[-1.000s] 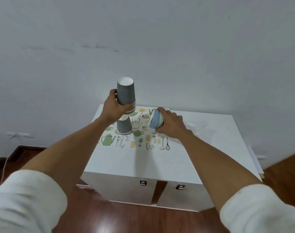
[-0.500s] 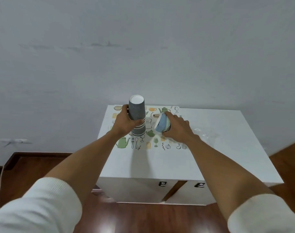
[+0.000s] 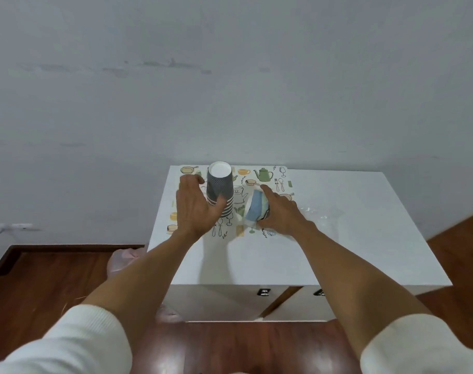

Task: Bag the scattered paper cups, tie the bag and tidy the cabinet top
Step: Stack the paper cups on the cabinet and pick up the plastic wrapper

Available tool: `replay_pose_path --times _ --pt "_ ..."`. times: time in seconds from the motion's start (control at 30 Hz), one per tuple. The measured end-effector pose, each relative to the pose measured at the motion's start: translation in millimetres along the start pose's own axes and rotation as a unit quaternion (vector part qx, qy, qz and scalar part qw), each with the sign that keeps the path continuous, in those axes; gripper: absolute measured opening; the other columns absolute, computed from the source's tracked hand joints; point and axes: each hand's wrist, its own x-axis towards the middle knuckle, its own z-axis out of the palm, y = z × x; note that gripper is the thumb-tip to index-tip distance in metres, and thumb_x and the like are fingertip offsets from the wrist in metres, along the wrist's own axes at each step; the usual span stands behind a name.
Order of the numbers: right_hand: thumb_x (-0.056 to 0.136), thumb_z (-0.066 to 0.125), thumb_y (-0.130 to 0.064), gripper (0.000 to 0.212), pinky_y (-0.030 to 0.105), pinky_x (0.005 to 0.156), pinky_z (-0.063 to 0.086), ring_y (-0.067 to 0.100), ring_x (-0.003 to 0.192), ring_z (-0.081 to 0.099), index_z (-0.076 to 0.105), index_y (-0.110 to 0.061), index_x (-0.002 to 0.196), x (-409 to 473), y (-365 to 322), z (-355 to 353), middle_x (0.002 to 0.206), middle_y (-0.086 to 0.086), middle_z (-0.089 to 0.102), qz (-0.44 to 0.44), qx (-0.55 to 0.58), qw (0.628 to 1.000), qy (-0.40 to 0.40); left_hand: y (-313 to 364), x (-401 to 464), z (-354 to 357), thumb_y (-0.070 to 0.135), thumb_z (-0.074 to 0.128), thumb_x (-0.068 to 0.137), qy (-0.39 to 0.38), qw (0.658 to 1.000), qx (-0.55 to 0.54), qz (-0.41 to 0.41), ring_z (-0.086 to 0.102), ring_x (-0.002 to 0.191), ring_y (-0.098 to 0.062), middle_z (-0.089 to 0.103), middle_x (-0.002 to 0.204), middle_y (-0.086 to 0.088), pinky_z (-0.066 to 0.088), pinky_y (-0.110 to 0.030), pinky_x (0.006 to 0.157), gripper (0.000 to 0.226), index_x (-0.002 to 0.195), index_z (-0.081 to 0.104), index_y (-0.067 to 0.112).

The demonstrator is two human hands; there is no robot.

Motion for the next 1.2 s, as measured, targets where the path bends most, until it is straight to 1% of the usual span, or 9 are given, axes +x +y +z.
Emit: replay_pose_path --times 0.17,0.23,0.33,0.5,0.6,0.67,0.87,1.03,1.2 --pt "0.068 0.085 -0.031 0.128 0.047 0.116 0.031 0.034 0.142 0.036 -0.005 -0.024 0.159 2.9 2.9 -5.4 0.153 0.011 0.037 -0.005 -0.036 0.994 -0.102 10.8 -23.2 3.6 0.039 0.051 0.08 -0.153 0.983 0.032 0.099 0.054 0.073 -0.022 0.056 0.087 0.004 0.051 -0.04 0.064 0.027 0.097 0.05 0.018" --pt "0.073 0.081 -0.016 0.129 0.06 0.12 0.009 0.033 0.155 0.004 -0.013 -0.036 0.158 3.0 4.5 -9.2 0.168 0.007 0.005 0.016 -0.095 0.985 -0.145 18.9 -28.0 16.8 0.029 0.05 0.085 -0.21 0.976 0.008 0.063 0.06 0.08 -0.02 0.065 0.091 0.005 0.055 -0.042 0.072 0.021 0.1 0.06 0.018" --pt "0.078 0.07 0.006 0.129 0.063 0.114 0.027 0.034 0.155 -0.001 -0.018 -0.057 0.149 2.4 8.3 -14.6 0.168 0.004 -0.011 0.023 -0.108 0.977 -0.181 36.0 -30.1 31.6 0.011 0.056 0.092 -0.281 0.951 -0.111 -0.069 0.064 0.104 -0.02 0.068 0.121 -0.006 0.054 -0.035 0.089 0.04 0.133 0.055 0.013" --pt "0.079 0.062 0.01 0.115 0.048 0.086 0.055 0.04 0.127 0.052 -0.004 -0.046 0.155 -0.2 31.6 -12.1 0.158 0.015 0.021 0.021 -0.109 0.984 -0.141 60.6 -25.7 38.8 0.001 0.062 0.089 -0.318 0.907 -0.209 -0.179 0.059 0.074 -0.019 0.067 0.094 -0.008 0.05 -0.028 0.064 0.074 0.153 0.029 0.016" --pt "0.082 0.06 0.001 0.051 0.035 0.073 0.047 0.035 0.106 0.061 0.045 -0.012 0.129 -7.3 42.4 -12.2 0.125 0.017 0.055 0.007 -0.146 0.987 -0.066 59.3 -21.2 40.4 0.021 0.081 0.071 -0.331 0.922 -0.125 -0.159 0.065 0.1 -0.024 0.065 0.119 -0.009 0.057 -0.035 0.087 0.094 0.153 0.036 0.012" --pt "0.083 0.059 -0.003 0.029 0.032 0.067 0.039 0.033 0.096 0.062 0.054 -0.01 0.111 -12.3 44.6 -14.9 0.11 0.014 0.062 0.004 -0.163 0.986 -0.044 62.2 -22.3 41.4 0.036 0.089 0.06 -0.363 0.921 -0.045 -0.133 0.064 0.105 -0.026 0.063 0.124 -0.008 0.057 -0.039 0.091 0.097 0.143 0.047 0.01" --pt "0.086 0.058 -0.003 0.027 0.033 0.071 0.042 0.036 0.099 0.065 0.06 -0.008 0.112 -16.0 44.0 -26.8 0.112 0.015 0.065 0.02 -0.203 0.978 -0.037 81.2 -32.8 49.4 0.074 0.08 0.056 -0.3 0.913 0.277 0.008 0.048 0.121 -0.031 0.035 0.138 -0.012 0.047 -0.04 0.096 0.1 0.129 0.052 0.012" --pt "0.078 0.075 -0.028 0.09 0.045 0.094 0.033 0.031 0.117 0.056 0.024 -0.029 0.153 -19.7 57.7 -23.5 0.132 0.002 0.058 -0.053 -0.215 0.972 -0.073 87.1 -36.1 57.0 0.069 0.072 0.065 -0.349 0.887 0.301 0.031 0.057 0.117 -0.029 0.06 0.129 -0.005 0.044 -0.038 0.092 0.088 0.133 0.047 0.019" --pt "0.088 0.053 -0.009 0.033 0.04 0.089 0.03 0.027 0.112 0.061 0.055 -0.024 0.117 -22.7 65.3 -22.7 0.113 0.0 0.068 -0.022 -0.215 0.976 -0.018 120.5 -14.7 27.9 0.075 0.064 0.066 -0.4 0.848 0.348 0.033 0.064 0.096 -0.025 0.066 0.105 -0.001 0.047 -0.033 0.075 0.072 0.113 0.058 0.02"
